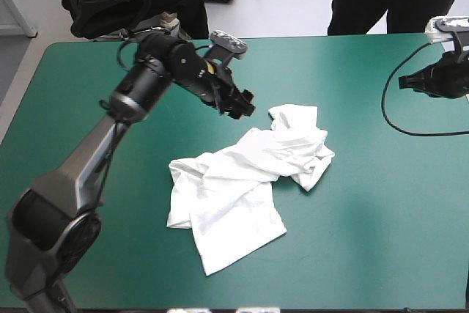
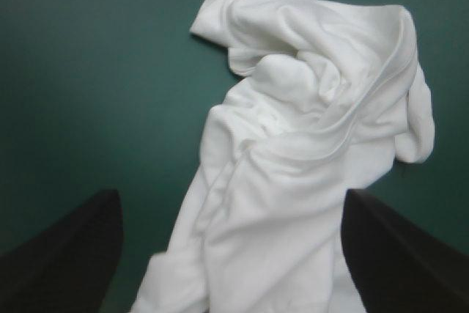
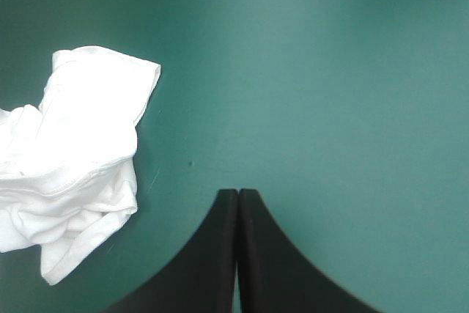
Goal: Fold the cloth
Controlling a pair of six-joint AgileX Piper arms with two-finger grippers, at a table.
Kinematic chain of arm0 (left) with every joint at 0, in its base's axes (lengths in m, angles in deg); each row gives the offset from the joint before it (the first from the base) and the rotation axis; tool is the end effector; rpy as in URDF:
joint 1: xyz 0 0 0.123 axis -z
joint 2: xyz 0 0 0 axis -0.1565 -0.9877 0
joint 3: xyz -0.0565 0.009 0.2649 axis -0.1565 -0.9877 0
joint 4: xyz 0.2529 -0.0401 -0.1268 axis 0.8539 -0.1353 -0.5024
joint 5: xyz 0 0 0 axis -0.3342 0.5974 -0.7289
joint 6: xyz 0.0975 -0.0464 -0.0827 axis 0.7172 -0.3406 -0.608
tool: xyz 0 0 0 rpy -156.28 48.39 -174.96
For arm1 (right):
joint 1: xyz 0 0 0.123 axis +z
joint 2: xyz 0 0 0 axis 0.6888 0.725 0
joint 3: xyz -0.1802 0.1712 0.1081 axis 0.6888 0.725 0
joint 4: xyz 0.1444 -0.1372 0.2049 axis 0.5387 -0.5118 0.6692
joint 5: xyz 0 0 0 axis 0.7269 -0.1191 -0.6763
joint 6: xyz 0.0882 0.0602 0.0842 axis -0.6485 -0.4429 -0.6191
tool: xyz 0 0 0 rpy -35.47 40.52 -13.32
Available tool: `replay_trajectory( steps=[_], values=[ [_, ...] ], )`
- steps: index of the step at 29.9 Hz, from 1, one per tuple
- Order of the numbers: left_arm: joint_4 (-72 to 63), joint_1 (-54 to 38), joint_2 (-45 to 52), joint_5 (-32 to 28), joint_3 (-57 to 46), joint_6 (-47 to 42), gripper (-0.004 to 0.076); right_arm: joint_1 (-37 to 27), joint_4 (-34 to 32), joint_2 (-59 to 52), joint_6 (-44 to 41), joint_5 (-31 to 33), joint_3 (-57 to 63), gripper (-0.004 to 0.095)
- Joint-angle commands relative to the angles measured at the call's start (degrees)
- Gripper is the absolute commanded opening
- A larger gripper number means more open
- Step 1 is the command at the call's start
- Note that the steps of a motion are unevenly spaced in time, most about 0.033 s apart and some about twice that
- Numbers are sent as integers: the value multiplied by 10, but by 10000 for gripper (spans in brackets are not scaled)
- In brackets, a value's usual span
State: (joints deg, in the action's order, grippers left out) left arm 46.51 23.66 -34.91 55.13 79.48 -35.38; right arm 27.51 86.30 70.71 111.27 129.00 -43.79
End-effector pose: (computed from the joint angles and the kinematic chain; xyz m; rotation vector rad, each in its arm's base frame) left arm 0.3667 -0.2641 0.3516 0.9577 2.3843 -0.3959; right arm 0.3619 -0.0563 0.3807 -0.1765 2.4573 0.1815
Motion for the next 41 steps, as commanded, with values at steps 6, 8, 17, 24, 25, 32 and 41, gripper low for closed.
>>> replay_trajectory(
  steps=[6,8,17,24,25,32,41],
  values=[
    [128,-19,185,27,-217,-29,521,-4,24,-18,7,-1,-19,-17],
    [140,-19,200,15,-271,-34,521,-4,28,-18,7,-1,-19,-17],
    [137,-82,180,-95,-395,-45,521,-4,33,-19,8,0,-19,-17],
    [85,-108,109,-127,-394,-16,517,-3,44,-19,17,0,-19,-17],
    [72,-108,97,-129,-394,-10,511,2,42,-19,20,0,-19,-17],
    [51,-108,44,-134,-394,-10,356,81,-25,-18,22,0,-18,-17],
    [34,-108,26,-151,-394,-9,-20,144,-65,-17,22,0,-18,-17]
  ],
)
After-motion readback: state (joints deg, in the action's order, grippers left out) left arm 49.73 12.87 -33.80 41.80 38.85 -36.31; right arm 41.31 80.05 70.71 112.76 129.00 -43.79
